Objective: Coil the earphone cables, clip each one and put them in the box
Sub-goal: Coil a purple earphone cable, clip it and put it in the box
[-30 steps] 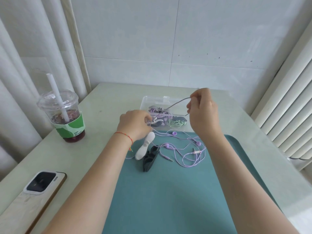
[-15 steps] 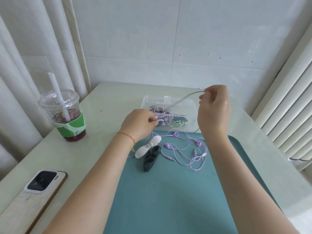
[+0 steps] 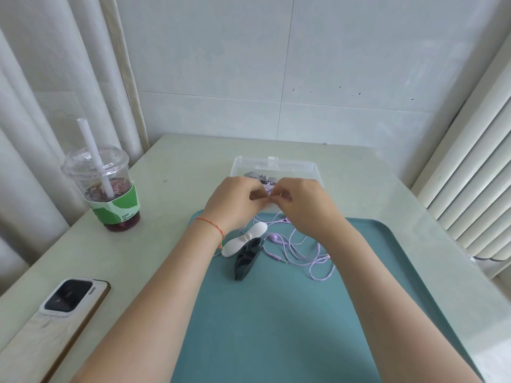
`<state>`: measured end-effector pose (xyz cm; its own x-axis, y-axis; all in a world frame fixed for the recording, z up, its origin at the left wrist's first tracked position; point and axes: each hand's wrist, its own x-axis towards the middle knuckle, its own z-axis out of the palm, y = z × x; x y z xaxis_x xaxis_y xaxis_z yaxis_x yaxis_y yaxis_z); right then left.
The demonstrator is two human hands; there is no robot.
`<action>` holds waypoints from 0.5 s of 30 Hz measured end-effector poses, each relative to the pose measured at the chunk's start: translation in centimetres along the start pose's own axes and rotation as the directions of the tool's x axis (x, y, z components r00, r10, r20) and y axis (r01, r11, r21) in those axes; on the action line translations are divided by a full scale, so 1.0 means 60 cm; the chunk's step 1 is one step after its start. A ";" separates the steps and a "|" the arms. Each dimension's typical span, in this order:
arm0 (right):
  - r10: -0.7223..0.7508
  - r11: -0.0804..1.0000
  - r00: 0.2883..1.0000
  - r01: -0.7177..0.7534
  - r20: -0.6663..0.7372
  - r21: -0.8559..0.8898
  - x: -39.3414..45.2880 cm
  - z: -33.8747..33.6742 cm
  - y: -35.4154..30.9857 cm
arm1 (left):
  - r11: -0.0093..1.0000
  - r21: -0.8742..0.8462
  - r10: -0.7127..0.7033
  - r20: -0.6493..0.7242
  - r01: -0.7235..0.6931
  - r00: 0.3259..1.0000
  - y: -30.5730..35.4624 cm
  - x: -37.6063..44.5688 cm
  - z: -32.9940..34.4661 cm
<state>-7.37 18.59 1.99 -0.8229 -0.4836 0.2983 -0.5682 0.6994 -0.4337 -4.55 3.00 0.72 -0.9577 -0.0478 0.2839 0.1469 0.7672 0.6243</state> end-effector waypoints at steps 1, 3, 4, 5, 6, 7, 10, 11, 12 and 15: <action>-0.007 1.000 1.000 0.007 -0.018 0.012 0.001 -0.001 0.001 | 1.000 -0.018 -0.004 -0.005 0.004 1.000 0.000 0.000 0.000; 0.005 0.988 0.992 0.014 -0.123 0.152 0.001 -0.003 0.000 | 1.000 0.008 -0.011 -0.004 0.011 1.000 -0.001 -0.001 0.000; 0.035 0.968 0.978 0.017 -0.205 0.251 0.000 -0.006 -0.001 | 0.999 0.038 -0.025 0.010 0.025 1.000 -0.004 -0.003 0.000; 0.080 0.939 0.953 0.026 -0.292 0.342 0.001 -0.011 -0.002 | 0.996 0.081 -0.051 0.037 0.048 0.998 -0.008 -0.003 -0.001; 0.131 0.909 0.921 0.037 -0.368 0.415 0.001 -0.018 -0.002 | 0.987 0.145 -0.088 0.080 0.076 0.993 -0.012 -0.003 -0.002; 0.175 0.883 0.889 0.049 -0.423 0.467 0.001 -0.026 -0.003 | 0.970 0.221 -0.129 0.124 0.100 0.984 -0.017 -0.004 -0.004; 0.245 0.848 0.852 0.043 -0.463 0.528 0.002 -0.043 0.003 | 0.959 0.249 -0.163 0.103 0.133 0.981 -0.023 -0.002 -0.007; 0.251 0.850 0.861 0.023 -0.443 0.526 0.002 -0.044 0.005 | 0.976 0.172 -0.145 0.035 0.137 0.989 -0.020 0.000 -0.007; 0.249 0.853 0.873 0.007 -0.419 0.521 0.003 -0.044 0.007 | 0.988 0.072 -0.132 -0.049 0.135 0.990 -0.014 0.001 -0.008; 0.232 0.852 0.902 -0.007 -0.365 0.523 0.002 -0.040 0.005 | 0.948 -0.306 -0.149 -0.167 0.092 0.975 0.013 0.003 -0.012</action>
<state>-7.68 20.01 3.93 -0.8741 -0.0822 0.4787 -0.4777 0.3239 -0.8167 -4.43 3.10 1.79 -0.9140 -0.2674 0.3051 0.1265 0.5267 0.8406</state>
